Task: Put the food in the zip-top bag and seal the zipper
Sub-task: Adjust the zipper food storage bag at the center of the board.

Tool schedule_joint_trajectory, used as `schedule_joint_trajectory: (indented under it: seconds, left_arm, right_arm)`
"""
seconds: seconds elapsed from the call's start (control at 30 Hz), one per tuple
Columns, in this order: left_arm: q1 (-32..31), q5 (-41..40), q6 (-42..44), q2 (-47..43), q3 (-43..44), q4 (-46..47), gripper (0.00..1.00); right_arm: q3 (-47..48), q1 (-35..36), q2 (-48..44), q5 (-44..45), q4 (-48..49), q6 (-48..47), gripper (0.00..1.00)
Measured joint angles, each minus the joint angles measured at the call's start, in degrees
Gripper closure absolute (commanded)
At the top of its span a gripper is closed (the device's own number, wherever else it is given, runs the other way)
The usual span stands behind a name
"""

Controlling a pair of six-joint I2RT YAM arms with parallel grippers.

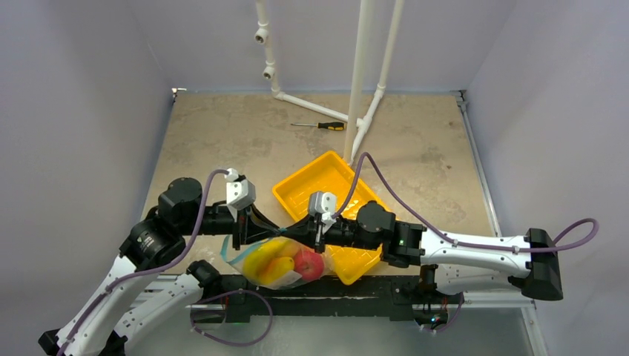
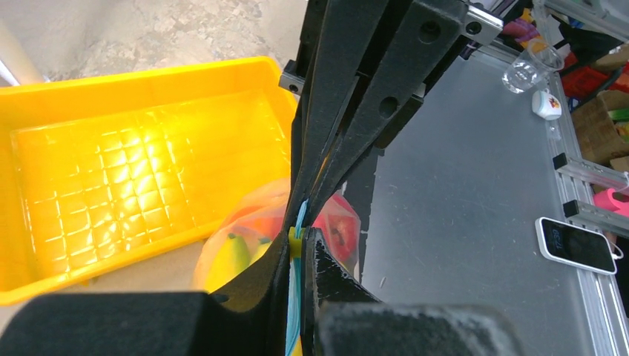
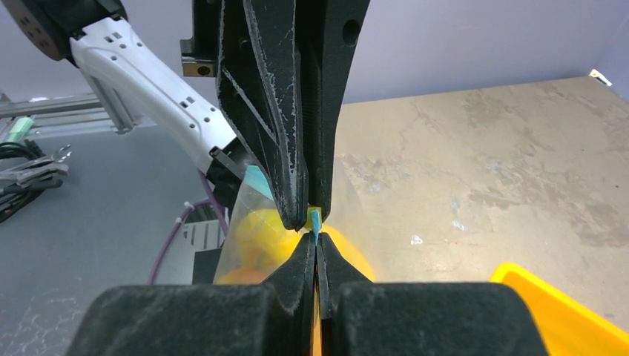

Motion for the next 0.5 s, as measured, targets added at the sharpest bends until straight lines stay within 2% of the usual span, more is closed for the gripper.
schedule_joint_trajectory:
  seconds: [0.33, 0.4, 0.5]
  left_arm:
    - [0.0, -2.0, -0.9, 1.8, -0.1, -0.5, 1.00]
    - [-0.1, -1.9, -0.9, 1.8, -0.1, -0.5, 1.00]
    - [-0.1, -1.8, -1.0, 1.9, -0.1, -1.4, 1.00]
  right_arm:
    - [-0.5, 0.0, -0.2, 1.3, -0.9, -0.4, 0.99]
    - [-0.5, -0.1, -0.7, 0.2, -1.4, -1.1, 0.80]
    - [-0.5, -0.1, -2.0, -1.0, -1.8, -2.4, 0.65]
